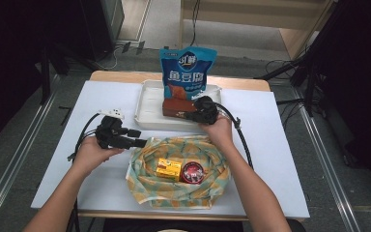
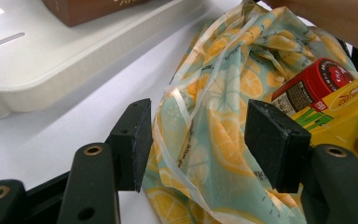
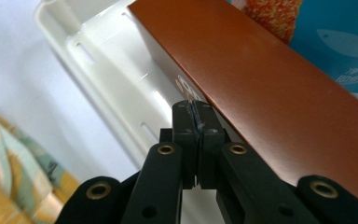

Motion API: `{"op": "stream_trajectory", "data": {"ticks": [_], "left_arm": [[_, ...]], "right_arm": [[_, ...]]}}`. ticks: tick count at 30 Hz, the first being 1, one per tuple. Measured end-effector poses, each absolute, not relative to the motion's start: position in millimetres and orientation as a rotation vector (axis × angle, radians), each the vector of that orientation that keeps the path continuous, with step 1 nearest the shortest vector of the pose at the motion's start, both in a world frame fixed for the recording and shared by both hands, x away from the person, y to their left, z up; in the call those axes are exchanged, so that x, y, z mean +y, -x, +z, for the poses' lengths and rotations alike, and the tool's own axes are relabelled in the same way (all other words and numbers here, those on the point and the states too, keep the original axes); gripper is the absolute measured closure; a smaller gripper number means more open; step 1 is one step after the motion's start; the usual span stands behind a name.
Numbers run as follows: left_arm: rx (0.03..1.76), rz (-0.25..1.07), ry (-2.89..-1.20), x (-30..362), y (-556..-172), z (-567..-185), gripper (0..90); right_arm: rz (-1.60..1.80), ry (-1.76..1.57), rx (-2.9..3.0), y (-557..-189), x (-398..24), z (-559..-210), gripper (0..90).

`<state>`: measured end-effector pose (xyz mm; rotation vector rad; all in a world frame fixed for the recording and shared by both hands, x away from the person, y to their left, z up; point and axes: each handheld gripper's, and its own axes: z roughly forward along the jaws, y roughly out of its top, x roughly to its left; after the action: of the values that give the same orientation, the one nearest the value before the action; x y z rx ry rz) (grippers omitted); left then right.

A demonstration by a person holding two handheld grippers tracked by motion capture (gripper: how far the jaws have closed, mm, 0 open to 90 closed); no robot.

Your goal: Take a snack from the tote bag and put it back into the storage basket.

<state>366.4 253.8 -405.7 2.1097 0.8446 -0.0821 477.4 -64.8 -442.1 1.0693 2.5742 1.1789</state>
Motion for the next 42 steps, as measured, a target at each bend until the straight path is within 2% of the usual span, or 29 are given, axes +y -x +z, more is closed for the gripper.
{"op": "stream_trajectory", "data": {"ticks": [21, 28, 35, 39, 42], "left_arm": [[0.834, -0.084, -2.108, 253, -365, -405, 41.9], [0.822, -0.08, -2.106, 253, -365, -405, 42.1], [0.814, -0.073, -2.113, 253, -363, -402, 42.0], [0.805, -0.066, -2.113, 251, -361, -399, 41.8], [0.792, -0.067, -2.117, 249, -360, -397, 41.5]], "right_arm": [[1.125, -1.113, 2.56, -503, -38, -444, 90.0], [1.141, -1.159, 2.553, -509, -43, -449, 90.0], [1.172, -1.138, 2.557, -506, -47, -443, 85.1], [1.222, -1.123, 2.589, -501, -49, -437, 75.6], [1.216, -1.083, 2.591, -493, -51, -431, 72.6]]}}
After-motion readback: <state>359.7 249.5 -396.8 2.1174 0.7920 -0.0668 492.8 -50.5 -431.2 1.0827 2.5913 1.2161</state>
